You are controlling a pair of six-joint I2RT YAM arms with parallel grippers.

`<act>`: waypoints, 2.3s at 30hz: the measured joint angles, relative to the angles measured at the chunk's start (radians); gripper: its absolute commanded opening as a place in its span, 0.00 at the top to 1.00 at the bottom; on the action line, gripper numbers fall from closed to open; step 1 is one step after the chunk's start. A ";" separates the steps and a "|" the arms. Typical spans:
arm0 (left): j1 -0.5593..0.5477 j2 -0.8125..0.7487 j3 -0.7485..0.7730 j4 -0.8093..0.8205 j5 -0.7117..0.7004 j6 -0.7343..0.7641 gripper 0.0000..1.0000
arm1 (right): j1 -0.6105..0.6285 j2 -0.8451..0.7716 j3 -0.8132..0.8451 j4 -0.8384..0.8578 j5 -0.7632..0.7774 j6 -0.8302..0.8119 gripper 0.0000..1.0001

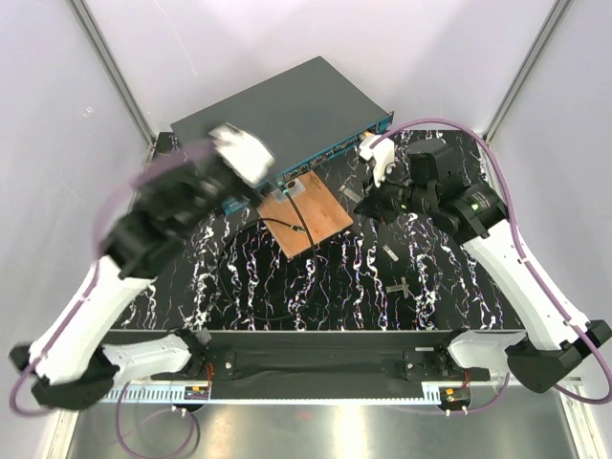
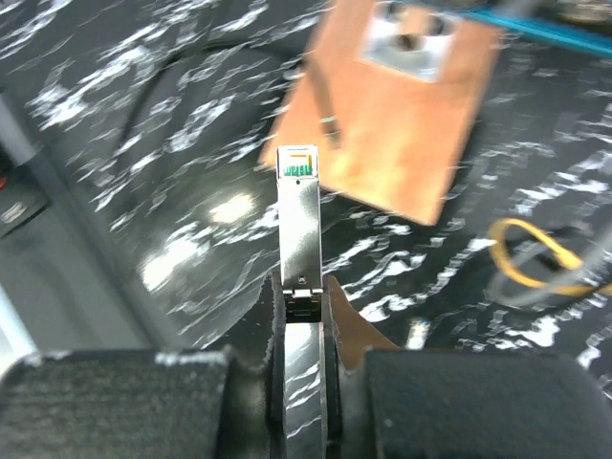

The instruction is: Insert the plug into the switch port

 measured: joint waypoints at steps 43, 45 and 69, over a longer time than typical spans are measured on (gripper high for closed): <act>1.080 -0.165 -0.857 0.775 0.723 -1.828 0.21 | 0.008 0.222 -0.108 0.389 0.331 0.094 1.00; 1.080 -0.164 -0.857 0.785 0.724 -1.831 0.28 | 0.013 0.236 -0.094 0.385 0.332 0.104 1.00; 1.080 -0.153 -0.863 0.768 0.721 -1.810 0.53 | 0.040 0.345 0.094 0.234 0.412 0.194 1.00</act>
